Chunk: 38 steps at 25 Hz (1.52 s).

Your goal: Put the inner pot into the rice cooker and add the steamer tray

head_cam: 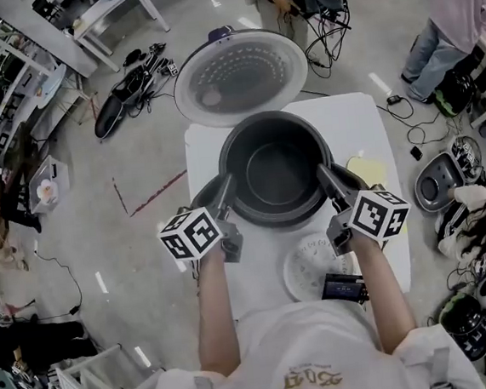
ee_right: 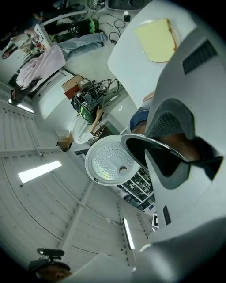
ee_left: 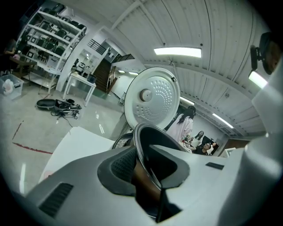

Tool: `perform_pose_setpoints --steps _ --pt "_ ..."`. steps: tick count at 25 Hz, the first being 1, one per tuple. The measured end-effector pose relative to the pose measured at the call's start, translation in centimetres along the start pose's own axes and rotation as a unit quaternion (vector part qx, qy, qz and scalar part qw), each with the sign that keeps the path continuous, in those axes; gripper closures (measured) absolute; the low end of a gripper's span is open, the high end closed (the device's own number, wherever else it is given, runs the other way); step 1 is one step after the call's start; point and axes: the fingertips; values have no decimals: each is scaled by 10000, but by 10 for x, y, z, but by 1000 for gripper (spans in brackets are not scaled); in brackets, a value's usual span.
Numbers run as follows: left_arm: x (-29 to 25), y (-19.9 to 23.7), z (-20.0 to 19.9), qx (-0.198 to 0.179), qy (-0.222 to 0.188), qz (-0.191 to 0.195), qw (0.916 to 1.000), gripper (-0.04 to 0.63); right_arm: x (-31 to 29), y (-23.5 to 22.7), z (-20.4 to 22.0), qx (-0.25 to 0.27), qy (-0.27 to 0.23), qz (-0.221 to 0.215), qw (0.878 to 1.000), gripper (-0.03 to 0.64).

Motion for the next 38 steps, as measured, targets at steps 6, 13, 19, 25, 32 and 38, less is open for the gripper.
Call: perform_pose_setpoints --steps 6,13,19,25,32,38 --pt "-3 7 2 -263 226 -149 9993 482 -9 -1 3 97 66 114 9999 529" --pt "-7 6 12 -606 480 -279 9966 469 -10 -10 6 410 179 347 9984 528" --pt "-7 8 20 -831 672 -385 9935 462 -11 -15 13 667 295 549 9958 520" --pt "-9 11 26 -1030 859 -496 9897 454 -14 -15 15 1098 326 676 9911 508" --pt "-7 10 28 -1214 912 -633 9864 448 -13 -14 18 1704 428 882 9805 480" --pt "-9 7 32 -1692 1097 -817 9760 422 -12 -16 20 1981 509 984 9739 471"
Point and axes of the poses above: the fingertips, and each gripper's own axes: x backward along the fingers, y to its left, z out of its underside, and after that the axes turned 13 degrees about -x, right-handed
